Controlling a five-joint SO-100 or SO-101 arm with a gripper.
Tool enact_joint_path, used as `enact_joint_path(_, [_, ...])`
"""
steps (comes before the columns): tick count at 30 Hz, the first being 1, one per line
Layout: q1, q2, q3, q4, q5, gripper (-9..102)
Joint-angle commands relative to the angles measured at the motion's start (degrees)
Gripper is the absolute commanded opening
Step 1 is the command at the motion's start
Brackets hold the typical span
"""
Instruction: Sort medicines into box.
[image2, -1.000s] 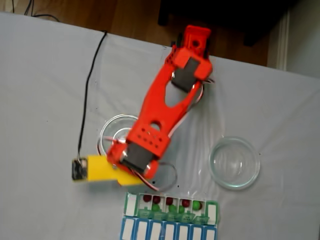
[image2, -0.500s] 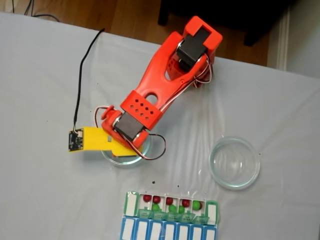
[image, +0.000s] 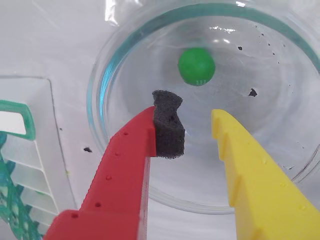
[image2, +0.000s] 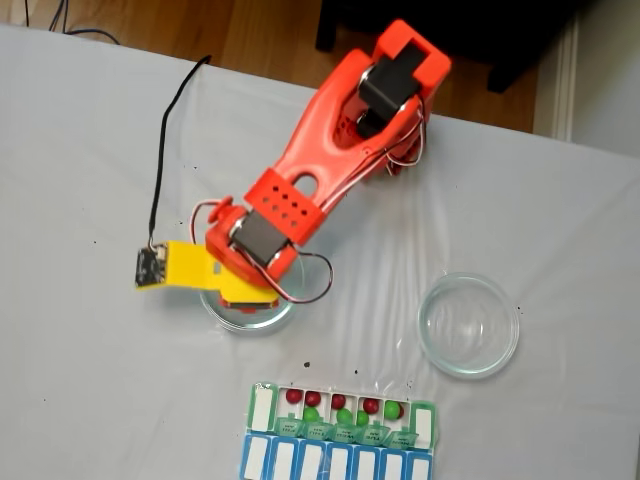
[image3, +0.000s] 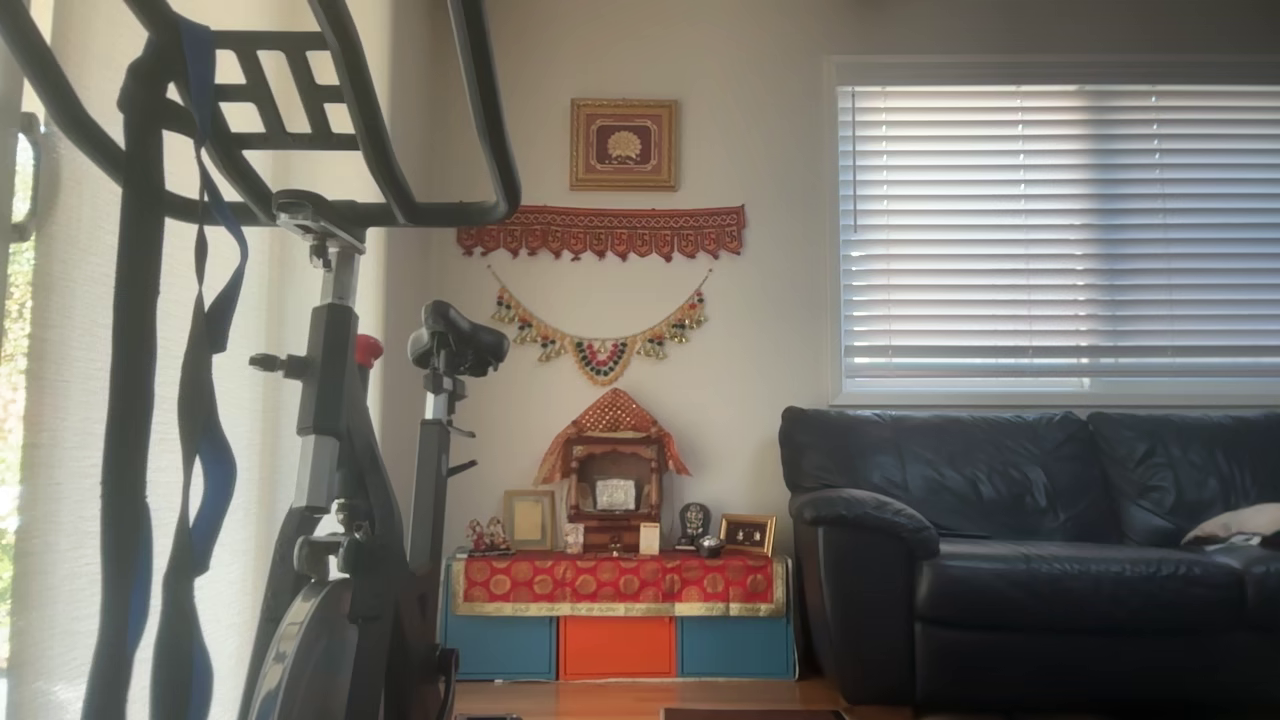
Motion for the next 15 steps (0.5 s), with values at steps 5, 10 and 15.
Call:
enact_joint_path(5, [2.0,6.2,0.4,-1.9,1.1,17])
enact_joint_path(10, [3.2,4.7,1.1,-2.7,0.2,16])
enact_joint_path(15, [3.6,5.5,3.1,-3.2,-0.7,18])
